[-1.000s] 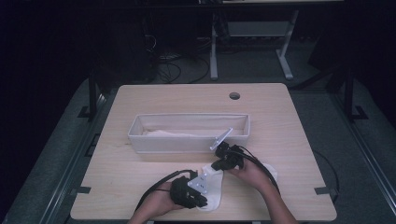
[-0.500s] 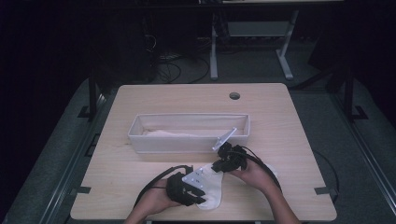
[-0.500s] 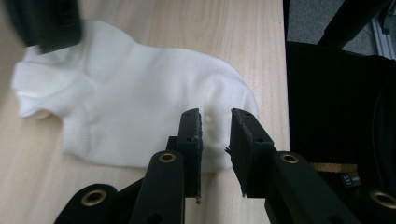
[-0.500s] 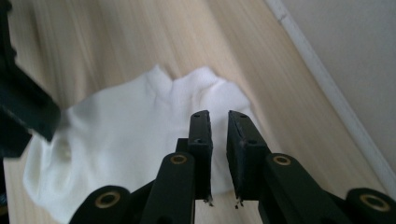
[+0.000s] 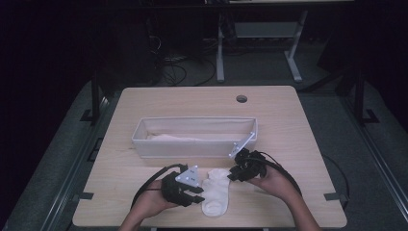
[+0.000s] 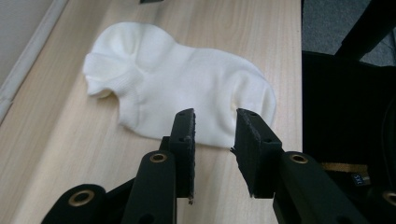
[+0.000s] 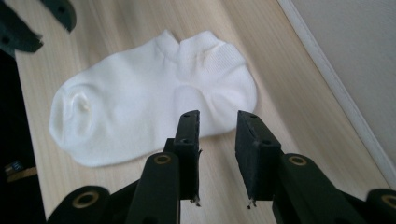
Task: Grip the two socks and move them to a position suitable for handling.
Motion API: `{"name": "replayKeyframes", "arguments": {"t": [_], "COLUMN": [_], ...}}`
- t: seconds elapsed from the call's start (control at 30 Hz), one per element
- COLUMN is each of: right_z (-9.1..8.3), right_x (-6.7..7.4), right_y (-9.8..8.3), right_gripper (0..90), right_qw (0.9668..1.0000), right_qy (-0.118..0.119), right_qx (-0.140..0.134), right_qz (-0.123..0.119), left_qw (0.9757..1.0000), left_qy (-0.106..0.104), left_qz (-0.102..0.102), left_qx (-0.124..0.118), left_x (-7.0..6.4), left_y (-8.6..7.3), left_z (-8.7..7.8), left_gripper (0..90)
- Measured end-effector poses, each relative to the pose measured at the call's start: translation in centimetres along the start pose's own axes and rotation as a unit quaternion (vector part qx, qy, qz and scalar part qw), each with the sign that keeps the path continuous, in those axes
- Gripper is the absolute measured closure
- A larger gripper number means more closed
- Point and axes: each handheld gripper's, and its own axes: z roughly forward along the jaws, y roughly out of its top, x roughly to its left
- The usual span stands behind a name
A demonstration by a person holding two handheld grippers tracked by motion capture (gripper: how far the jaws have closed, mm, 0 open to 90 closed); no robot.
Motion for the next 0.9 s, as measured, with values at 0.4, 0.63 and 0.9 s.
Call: {"name": "replayKeyframes", "arguments": {"t": [0.4,0.63,0.9], "right_z": [-1.8,-3.4,-4.9], "right_x": [0.0,-0.1,-0.4], "right_y": [-0.9,-1.8,-3.0], "right_gripper": [64.2,59.8,56.9], "right_qw": [1.0000,0.9999,0.9997], "right_qy": [-0.007,-0.012,-0.023], "right_qx": [0.005,-0.002,-0.002], "right_qz": [0.002,0.005,0.014], "left_qw": [0.9997,0.9993,0.9990], "left_qy": [0.018,0.025,0.030], "left_qz": [-0.015,-0.023,-0.029], "left_qx": [-0.007,-0.014,-0.018], "left_x": [0.5,0.8,0.9], "left_y": [-0.7,-1.1,-1.4], "left_z": [-1.3,-1.8,-2.3], "left_gripper": [64.8,64.2,63.4]}}
